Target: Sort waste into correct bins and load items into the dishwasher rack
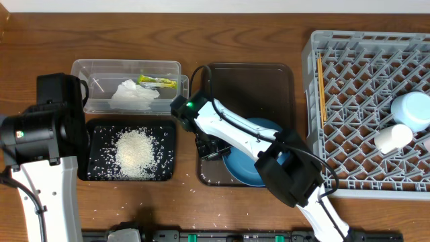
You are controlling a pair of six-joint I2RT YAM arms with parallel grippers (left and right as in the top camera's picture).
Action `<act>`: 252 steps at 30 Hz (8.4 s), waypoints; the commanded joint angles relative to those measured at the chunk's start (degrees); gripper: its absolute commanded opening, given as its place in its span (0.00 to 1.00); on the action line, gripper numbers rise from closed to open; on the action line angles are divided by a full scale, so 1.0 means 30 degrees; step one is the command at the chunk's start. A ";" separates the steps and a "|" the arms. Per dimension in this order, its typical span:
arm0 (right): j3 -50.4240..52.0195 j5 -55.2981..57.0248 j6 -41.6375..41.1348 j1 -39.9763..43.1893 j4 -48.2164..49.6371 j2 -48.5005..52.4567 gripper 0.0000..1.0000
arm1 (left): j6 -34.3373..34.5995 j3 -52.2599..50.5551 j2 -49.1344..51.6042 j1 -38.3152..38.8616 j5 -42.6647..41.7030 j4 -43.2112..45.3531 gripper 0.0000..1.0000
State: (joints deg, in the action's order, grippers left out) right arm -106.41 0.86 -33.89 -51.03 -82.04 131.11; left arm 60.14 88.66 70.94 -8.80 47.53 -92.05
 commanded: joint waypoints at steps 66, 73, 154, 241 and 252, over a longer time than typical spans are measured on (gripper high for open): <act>-0.1239 -2.5449 1.4477 2.3780 1.0484 -0.3942 0.01 | -0.0044 -0.0015 -0.0036 -0.0080 0.0233 -0.0204 0.89; -0.1239 -2.4778 1.2590 2.4902 0.9530 -0.3606 0.01 | -0.0036 -0.0015 -0.0036 -0.0080 0.0233 -0.0197 0.89; 0.0976 -0.9347 1.2327 2.1478 -0.5085 -2.0087 0.99 | -0.0044 -0.0015 -0.0036 -0.0080 0.0233 -0.0197 0.89; 3.5365 -0.7708 1.2007 1.5475 2.8778 -4.3612 0.99 | -0.0036 -0.0015 -0.0036 -0.0080 0.0233 -0.0197 0.89; 3.5365 -0.6346 1.2029 1.5336 2.7328 -4.3612 0.99 | -0.0036 -0.0015 -0.0036 -0.0087 0.0233 -0.0197 0.89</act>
State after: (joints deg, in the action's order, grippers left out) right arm -0.40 -20.34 2.55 -3.81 1.15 0.67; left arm 60.12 88.64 70.94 -8.80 47.53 -92.05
